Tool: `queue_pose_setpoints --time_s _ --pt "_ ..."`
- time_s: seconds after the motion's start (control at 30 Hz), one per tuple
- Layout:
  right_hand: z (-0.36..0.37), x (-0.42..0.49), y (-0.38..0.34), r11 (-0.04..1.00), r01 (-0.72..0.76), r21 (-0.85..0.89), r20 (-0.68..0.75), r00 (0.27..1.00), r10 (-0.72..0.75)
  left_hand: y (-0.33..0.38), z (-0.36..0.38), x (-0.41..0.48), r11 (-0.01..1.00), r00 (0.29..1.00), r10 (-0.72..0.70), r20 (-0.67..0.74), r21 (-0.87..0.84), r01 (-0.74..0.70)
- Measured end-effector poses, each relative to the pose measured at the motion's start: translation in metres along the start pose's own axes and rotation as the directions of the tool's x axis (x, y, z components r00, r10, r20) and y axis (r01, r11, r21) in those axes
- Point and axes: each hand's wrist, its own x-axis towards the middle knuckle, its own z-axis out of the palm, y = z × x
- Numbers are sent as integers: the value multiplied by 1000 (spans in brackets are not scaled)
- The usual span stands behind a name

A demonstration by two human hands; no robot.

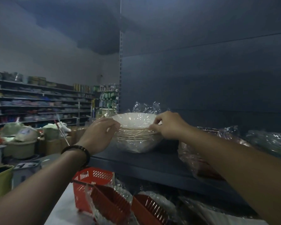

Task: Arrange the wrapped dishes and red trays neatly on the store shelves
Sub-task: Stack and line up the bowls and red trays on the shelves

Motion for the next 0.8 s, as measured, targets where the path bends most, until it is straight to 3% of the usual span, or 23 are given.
queue_pose_setpoints --time_s 0.37,0.5,0.67,0.8 --pt "-25 -12 -12 993 -2 -117 193 981 25 28 -11 -13 994 989 -95 114 -41 101" --pt "-53 -46 -13 998 51 -41 60 997 -49 62 -20 -45 986 992 -124 -23 -118 120" --pt "-88 -124 -9 980 196 -18 -182 964 -196 128 -25 -115 970 975 -43 -218 -241 -11" --pt "-103 -209 10 965 259 -43 -355 899 -257 179 -9 -182 916 993 -23 -119 -399 -27"
